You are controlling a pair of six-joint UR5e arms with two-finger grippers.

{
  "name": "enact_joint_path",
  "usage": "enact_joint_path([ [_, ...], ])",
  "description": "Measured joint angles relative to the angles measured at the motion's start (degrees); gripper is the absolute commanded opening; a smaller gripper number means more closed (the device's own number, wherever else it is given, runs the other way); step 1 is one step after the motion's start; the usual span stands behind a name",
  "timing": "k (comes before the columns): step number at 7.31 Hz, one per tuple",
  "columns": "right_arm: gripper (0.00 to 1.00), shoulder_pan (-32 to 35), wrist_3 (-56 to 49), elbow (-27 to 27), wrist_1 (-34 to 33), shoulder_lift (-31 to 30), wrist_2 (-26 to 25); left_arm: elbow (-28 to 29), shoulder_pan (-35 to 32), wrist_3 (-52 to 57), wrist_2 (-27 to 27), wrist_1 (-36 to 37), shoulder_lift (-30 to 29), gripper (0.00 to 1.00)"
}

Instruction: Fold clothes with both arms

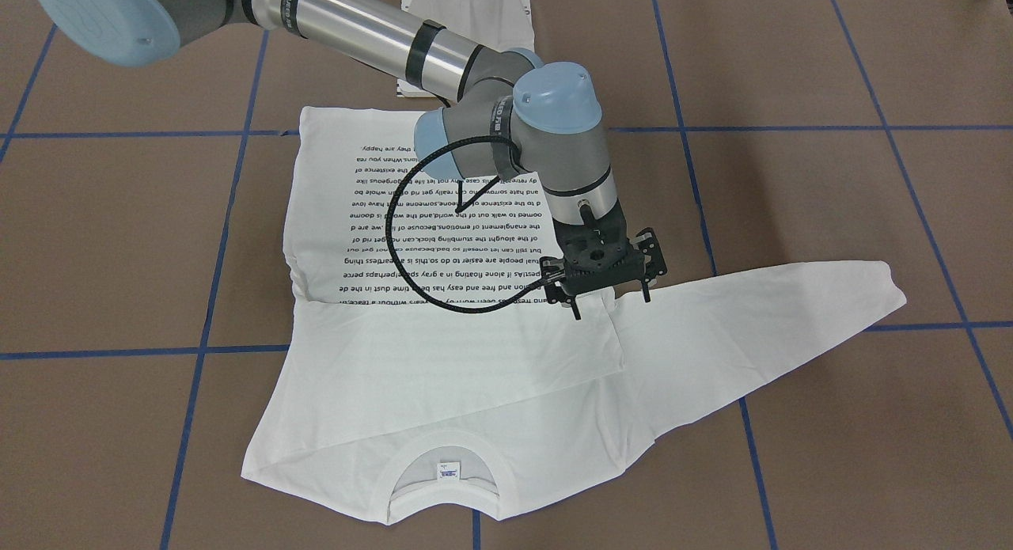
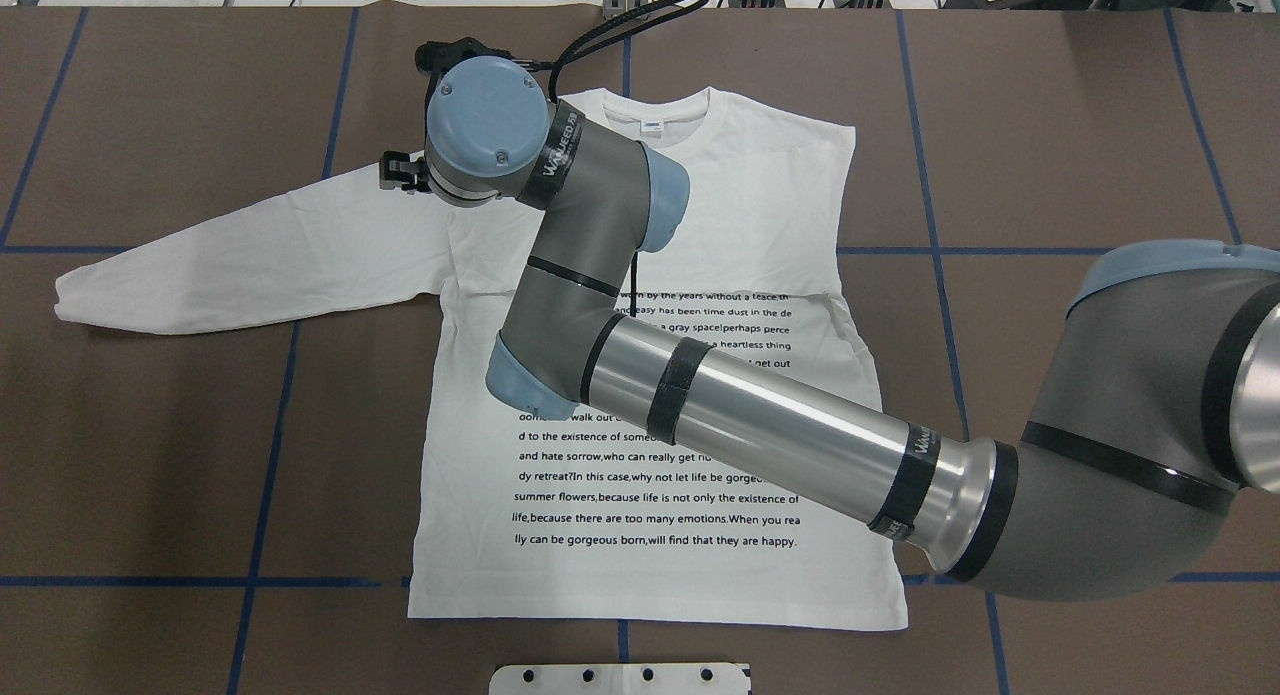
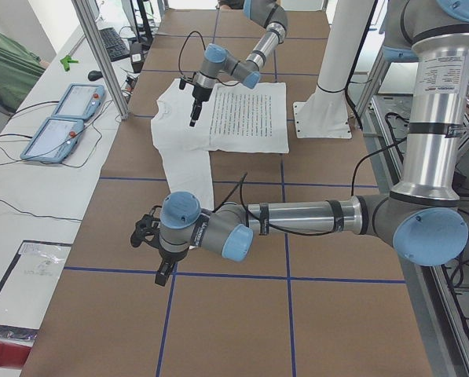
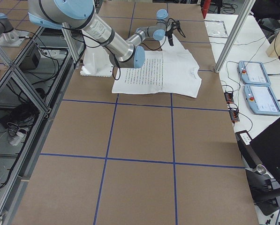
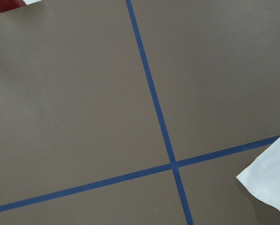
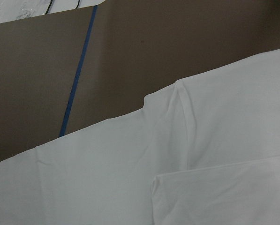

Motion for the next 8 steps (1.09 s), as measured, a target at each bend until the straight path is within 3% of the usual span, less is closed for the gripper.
enact_joint_path([
  [3, 1.00, 5.88, -2.12, 14.68, -16.56, -8.69, 10.14, 0.20, 3.26, -11.22, -0.15, -2.91, -0.32, 1.00],
  [6, 1.00, 11.24, -13.91, 34.12, -37.25, -20.86, 14.72, -0.07, 11.49, -37.30, 0.22, -18.14, 3.05, 1.00],
  [8, 1.00, 16.03, -23.21, 46.28, -46.19, -29.88, 17.77, 0.13, 19.30, -52.25, 4.16, -25.34, 4.19, 0.99],
])
